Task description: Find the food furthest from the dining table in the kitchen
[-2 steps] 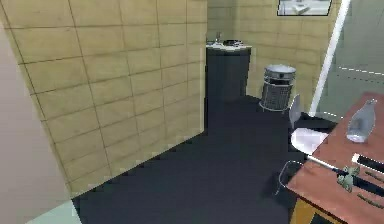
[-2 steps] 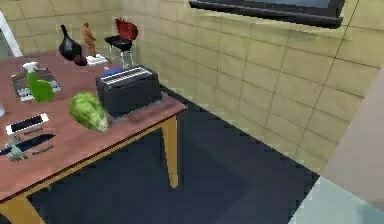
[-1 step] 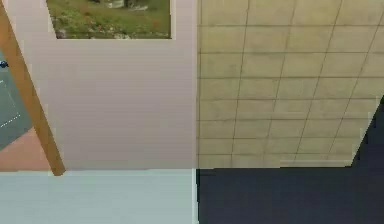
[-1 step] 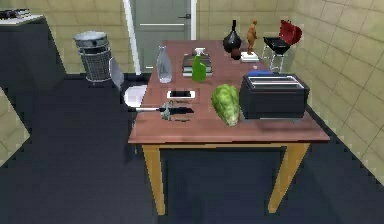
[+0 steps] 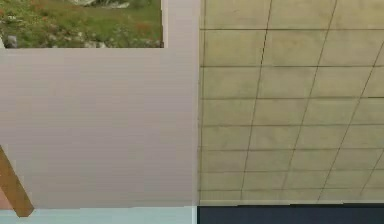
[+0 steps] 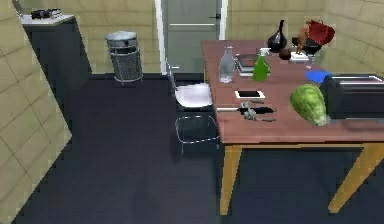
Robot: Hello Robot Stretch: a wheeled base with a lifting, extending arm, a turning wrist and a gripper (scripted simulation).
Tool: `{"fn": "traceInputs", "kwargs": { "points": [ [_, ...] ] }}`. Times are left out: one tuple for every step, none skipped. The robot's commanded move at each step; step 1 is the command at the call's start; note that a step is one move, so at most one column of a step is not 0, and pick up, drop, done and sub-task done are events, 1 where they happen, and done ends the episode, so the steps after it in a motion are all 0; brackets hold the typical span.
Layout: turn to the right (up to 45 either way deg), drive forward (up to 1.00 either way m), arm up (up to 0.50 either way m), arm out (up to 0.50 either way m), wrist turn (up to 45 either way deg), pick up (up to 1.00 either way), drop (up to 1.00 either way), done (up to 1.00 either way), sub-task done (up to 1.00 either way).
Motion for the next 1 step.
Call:
{"fn": "traceInputs", "kwargs": {
  "points": [
    [45.0, 0.00, 0.00, 0.00, 0.0, 0.00, 0.00, 0.00, 0.00]
  ]
}}
